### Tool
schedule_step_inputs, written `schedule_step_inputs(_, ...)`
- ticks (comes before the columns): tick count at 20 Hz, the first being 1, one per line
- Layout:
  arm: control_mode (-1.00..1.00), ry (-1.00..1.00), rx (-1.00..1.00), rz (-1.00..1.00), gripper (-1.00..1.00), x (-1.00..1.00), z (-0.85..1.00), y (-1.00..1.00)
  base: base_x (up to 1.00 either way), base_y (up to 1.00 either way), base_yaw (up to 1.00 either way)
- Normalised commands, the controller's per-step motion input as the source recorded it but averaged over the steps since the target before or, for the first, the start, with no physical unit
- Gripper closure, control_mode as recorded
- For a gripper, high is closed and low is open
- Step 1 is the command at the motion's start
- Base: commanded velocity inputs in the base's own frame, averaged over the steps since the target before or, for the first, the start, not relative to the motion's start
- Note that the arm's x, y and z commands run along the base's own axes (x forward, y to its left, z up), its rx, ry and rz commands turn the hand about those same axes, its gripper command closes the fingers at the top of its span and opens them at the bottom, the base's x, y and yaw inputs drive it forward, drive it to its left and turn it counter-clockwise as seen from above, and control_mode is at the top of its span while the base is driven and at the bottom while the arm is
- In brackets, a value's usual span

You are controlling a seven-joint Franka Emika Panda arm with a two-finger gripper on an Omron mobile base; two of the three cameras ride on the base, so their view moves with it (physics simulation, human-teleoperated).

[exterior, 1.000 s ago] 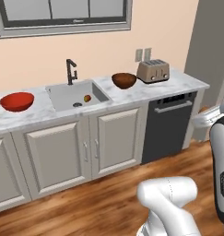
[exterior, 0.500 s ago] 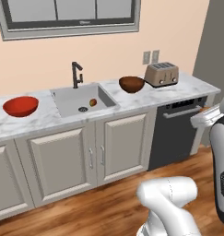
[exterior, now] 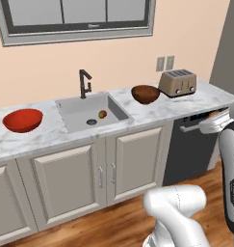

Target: Pick the tangerines from the cabinet and place them in one bowl. Pick the mango from the sink and place it in the other bowl.

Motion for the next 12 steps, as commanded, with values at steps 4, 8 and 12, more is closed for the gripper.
schedule_step_inputs(4, 1.0, 0.0, 0.0, 0.0, 1.0, 0.0, 0.0, 0.0, 0.49, 0.19, 0.0)
schedule_step_inputs(8, 1.0, 0.0, 0.0, 0.0, 1.0, 0.0, 0.0, 0.0, 0.48, 0.23, 0.0)
schedule_step_inputs(12, 1.0, 0.0, 0.0, 0.0, 1.0, 0.0, 0.0, 0.0, 0.46, 0.26, 0.0)
